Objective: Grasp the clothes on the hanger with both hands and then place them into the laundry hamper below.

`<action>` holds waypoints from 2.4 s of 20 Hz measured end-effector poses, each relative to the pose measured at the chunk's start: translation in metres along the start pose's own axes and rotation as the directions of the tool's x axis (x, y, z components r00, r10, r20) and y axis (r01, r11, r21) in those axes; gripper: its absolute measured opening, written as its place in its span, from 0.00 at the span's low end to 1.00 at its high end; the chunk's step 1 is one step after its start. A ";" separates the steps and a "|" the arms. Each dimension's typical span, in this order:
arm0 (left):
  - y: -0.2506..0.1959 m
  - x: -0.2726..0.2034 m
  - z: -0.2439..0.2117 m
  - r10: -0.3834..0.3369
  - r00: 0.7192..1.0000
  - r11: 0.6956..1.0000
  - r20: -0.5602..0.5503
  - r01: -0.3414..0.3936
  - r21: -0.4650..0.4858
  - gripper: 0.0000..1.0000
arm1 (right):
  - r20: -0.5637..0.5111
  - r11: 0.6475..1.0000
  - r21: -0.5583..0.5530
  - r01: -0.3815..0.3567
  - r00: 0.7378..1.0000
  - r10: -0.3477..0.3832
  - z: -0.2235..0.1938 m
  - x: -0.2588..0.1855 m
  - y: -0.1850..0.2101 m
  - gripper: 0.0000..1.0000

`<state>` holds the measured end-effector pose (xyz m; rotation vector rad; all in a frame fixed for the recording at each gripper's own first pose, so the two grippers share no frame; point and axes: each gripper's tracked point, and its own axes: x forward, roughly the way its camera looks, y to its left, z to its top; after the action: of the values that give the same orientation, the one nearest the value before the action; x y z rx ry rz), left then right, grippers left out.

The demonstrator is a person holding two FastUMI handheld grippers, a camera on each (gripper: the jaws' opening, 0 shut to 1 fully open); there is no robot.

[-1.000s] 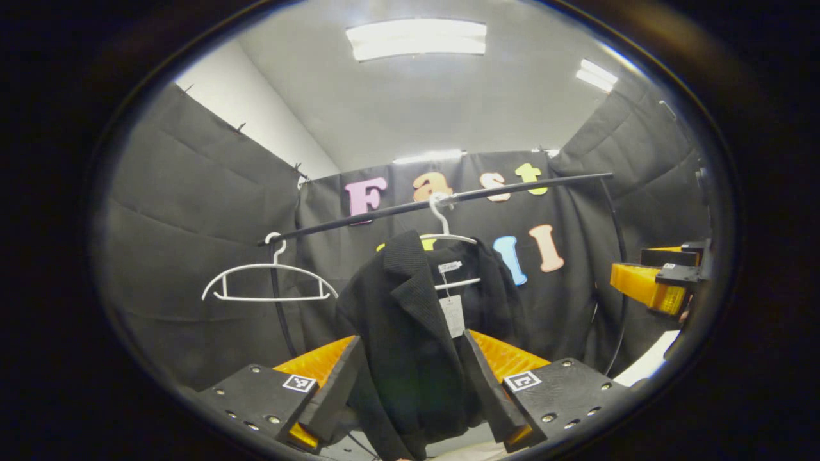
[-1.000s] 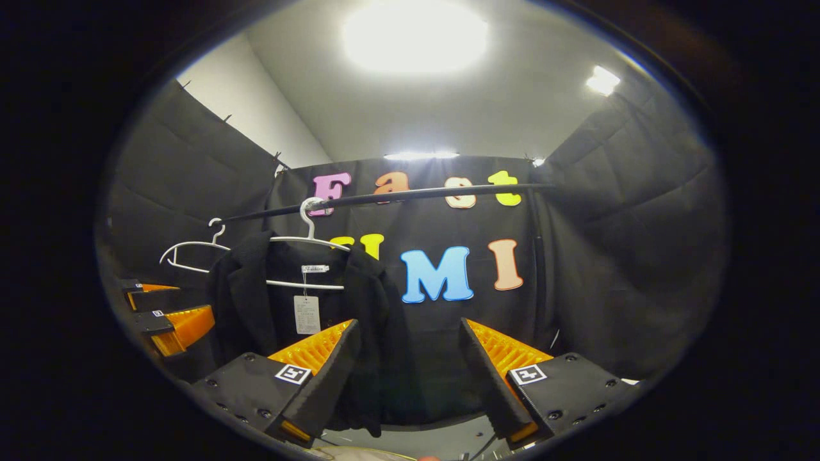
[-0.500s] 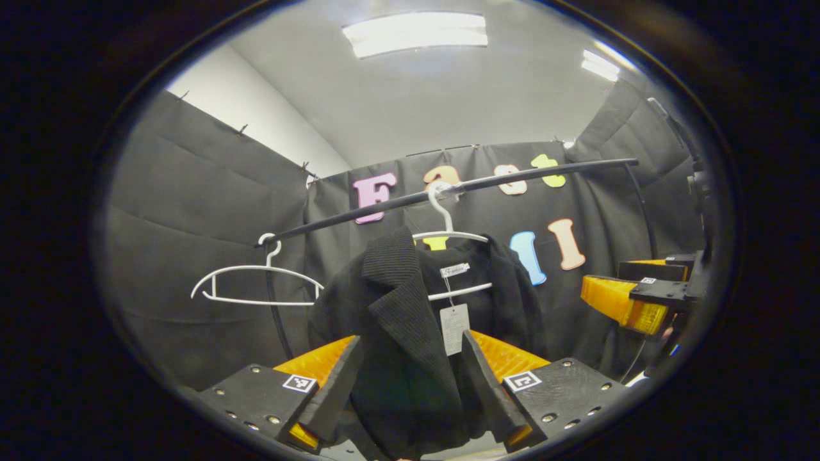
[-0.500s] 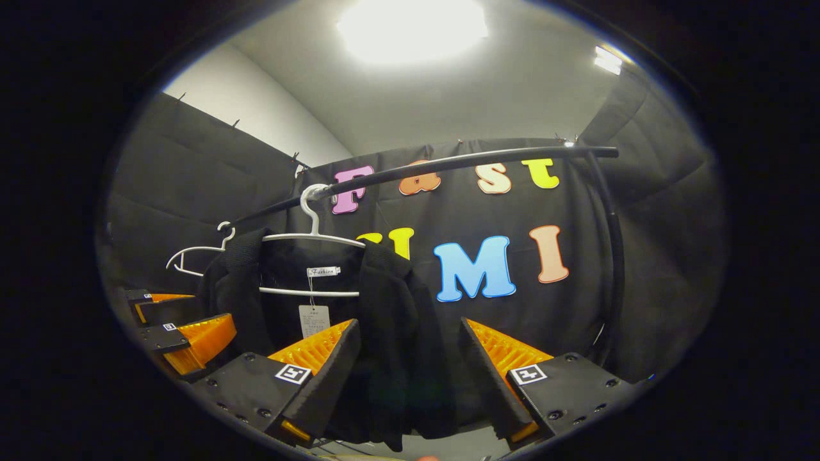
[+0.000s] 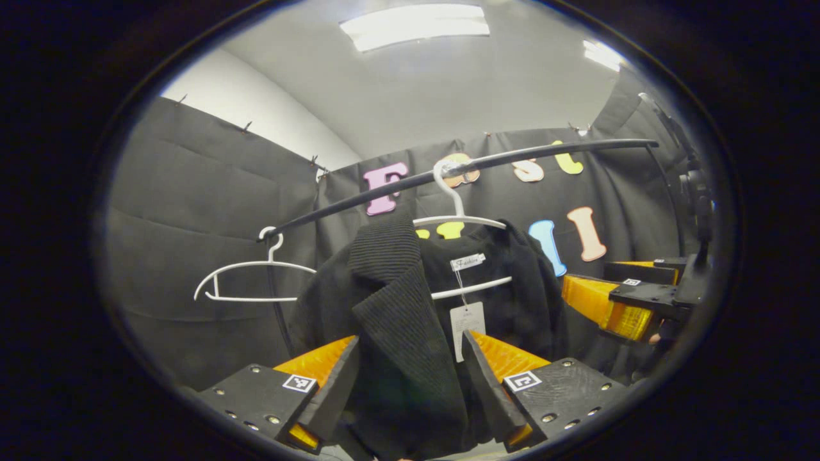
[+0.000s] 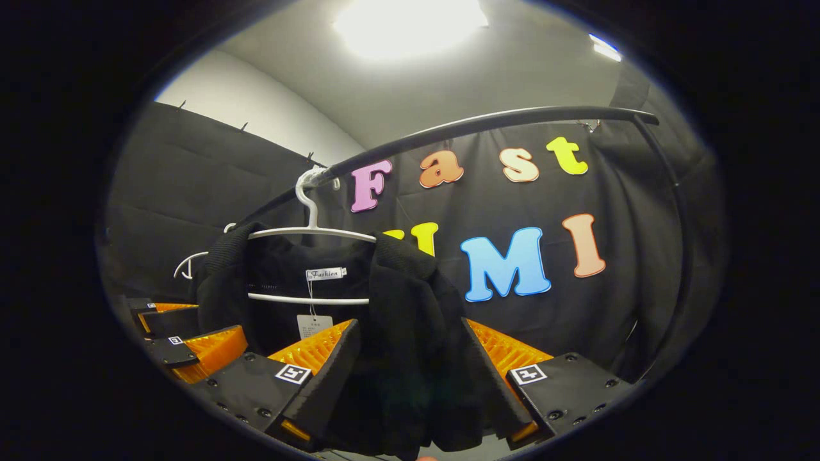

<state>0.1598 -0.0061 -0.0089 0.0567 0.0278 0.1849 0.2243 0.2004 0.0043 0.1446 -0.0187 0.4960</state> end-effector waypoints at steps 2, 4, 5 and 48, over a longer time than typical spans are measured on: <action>0.000 0.008 0.000 0.022 1.000 1.000 -0.004 -0.022 0.008 0.91 | -0.002 1.000 0.006 -0.022 1.000 0.022 -0.003 0.012 0.005 0.97; 0.000 0.016 -0.003 0.041 0.999 0.999 -0.009 -0.041 0.013 0.91 | -0.008 0.999 0.010 -0.040 0.999 0.040 -0.007 0.024 0.007 0.97; 0.000 0.021 -0.003 0.054 0.998 0.998 -0.012 -0.054 0.016 0.90 | -0.010 0.999 0.012 -0.044 0.999 0.044 -0.009 0.030 0.008 0.96; 0.073 0.005 0.045 0.218 0.975 0.968 0.042 -0.221 0.115 0.04 | 0.195 0.924 -0.266 0.274 0.954 -0.227 0.055 0.063 -0.072 0.01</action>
<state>0.1528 0.0640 0.0405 0.1819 0.0032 0.4044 0.3150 0.1594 0.0523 -0.1019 -0.2285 0.2186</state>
